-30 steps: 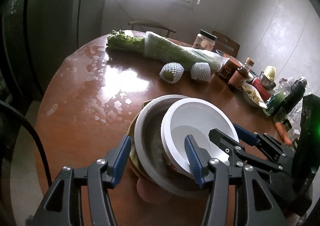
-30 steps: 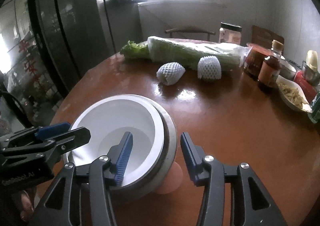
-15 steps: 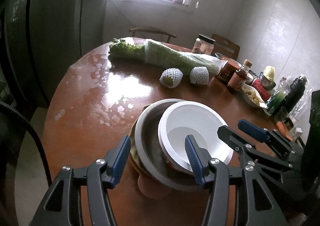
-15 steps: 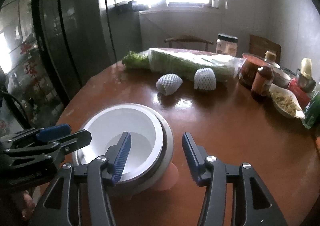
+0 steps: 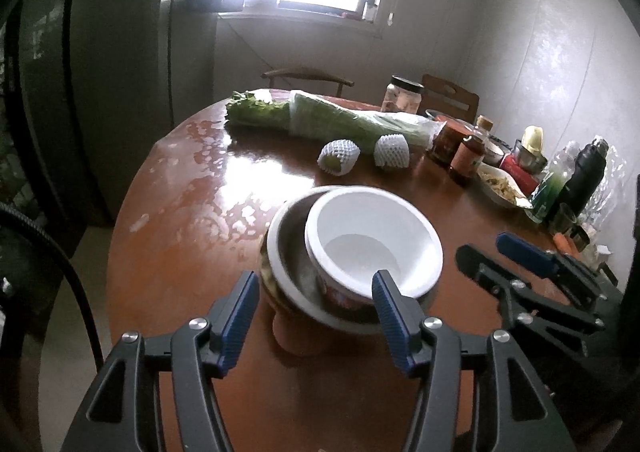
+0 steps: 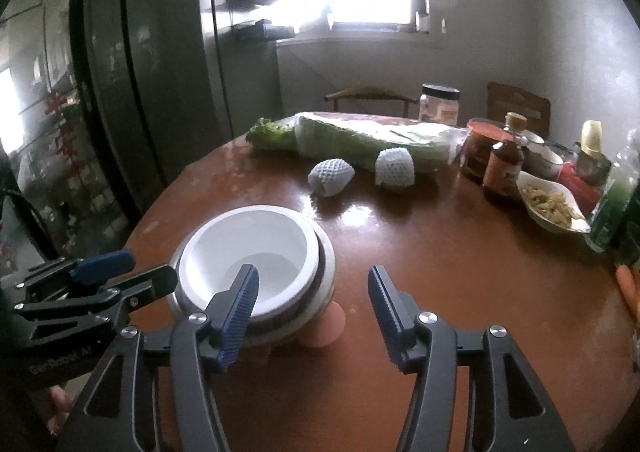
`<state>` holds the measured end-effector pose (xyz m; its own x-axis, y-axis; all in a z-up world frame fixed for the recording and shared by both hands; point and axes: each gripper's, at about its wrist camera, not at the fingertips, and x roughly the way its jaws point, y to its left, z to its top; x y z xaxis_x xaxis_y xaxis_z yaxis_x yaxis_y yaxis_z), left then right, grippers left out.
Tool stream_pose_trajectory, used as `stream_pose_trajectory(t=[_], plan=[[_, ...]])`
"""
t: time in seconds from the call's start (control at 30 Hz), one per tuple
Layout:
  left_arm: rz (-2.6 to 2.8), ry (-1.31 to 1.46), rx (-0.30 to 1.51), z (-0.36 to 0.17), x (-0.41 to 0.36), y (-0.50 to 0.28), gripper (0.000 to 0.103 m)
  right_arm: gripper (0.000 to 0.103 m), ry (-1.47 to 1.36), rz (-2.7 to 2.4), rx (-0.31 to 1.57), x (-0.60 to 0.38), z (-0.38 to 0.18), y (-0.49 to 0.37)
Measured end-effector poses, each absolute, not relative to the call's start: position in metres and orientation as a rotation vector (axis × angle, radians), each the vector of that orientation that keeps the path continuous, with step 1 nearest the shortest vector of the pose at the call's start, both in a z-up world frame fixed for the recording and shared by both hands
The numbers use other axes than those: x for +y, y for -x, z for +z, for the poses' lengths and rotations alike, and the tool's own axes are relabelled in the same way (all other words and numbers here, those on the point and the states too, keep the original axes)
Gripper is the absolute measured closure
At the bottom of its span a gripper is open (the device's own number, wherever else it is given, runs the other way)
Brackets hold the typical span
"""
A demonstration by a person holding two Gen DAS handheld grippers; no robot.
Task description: Organize plates and bowls
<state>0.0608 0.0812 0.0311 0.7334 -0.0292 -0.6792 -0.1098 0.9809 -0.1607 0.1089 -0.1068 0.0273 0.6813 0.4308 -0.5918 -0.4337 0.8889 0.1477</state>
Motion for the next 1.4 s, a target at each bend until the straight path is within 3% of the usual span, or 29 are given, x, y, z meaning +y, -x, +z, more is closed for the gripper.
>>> stream_pose_trajectory(t=[0.7, 1.4], plan=[[0.066, 0.131, 0.812, -0.003, 0.033, -0.011, 0.042, 0.040, -0.058, 0.382, 0.663, -0.165, 0.000, -0.027], [0.054, 0.095, 0.851, -0.020, 0.014, -0.005, 0.042, 0.038, -0.058, 0.363, 0.702, -0.167, -0.023, -0.008]])
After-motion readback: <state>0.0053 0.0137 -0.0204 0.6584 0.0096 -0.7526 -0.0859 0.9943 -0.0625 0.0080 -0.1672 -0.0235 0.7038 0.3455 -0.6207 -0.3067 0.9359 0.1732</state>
